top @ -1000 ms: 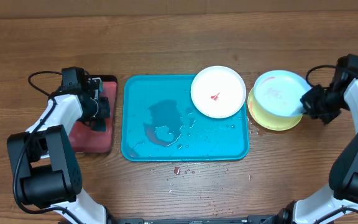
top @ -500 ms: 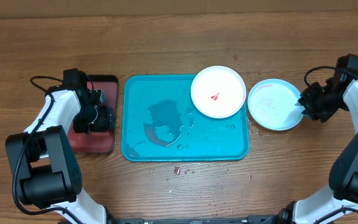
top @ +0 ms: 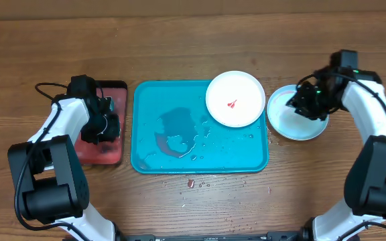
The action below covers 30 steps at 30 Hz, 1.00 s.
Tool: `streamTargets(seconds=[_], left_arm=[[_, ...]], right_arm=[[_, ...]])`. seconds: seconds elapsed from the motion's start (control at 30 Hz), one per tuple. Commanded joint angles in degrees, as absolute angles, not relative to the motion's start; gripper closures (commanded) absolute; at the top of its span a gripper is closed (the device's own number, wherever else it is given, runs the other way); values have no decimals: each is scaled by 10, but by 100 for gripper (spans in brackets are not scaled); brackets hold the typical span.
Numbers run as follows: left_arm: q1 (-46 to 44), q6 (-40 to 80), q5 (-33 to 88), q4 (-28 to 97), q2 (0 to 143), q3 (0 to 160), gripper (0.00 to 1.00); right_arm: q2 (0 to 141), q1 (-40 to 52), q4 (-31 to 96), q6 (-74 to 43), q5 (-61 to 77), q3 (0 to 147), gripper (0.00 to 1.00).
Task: Clean dirty plates on tray and stack at the side
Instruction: 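Place the light-blue plate onto the yellow plate with the right gripper, then move the right gripper to the white plate on the tray and grip its rim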
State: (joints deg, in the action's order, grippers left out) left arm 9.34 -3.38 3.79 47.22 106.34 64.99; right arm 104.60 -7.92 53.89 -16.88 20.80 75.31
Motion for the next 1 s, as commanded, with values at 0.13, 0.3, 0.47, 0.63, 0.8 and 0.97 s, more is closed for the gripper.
streamTargets(seconds=[0.13, 0.3, 0.47, 0.63, 0.8, 0.97], left_arm=[[93, -34, 25, 519, 1068, 709, 11], [93, -27, 25, 537, 1068, 710, 0], [93, -25, 25, 542, 1068, 705, 0], [93, -25, 26, 541, 1068, 705, 0], [93, -25, 26, 542, 1068, 705, 0], [93, -22, 26, 542, 1068, 705, 0]], right_arm=[[1026, 11, 532, -158, 167, 750, 59], [1026, 64, 520, -165, 104, 750, 57], [1028, 95, 522, -202, 84, 749, 58], [1029, 106, 531, -329, 84, 723, 58], [1029, 113, 477, -348, 87, 678, 58], [1029, 113, 402, -348, 100, 648, 58]])
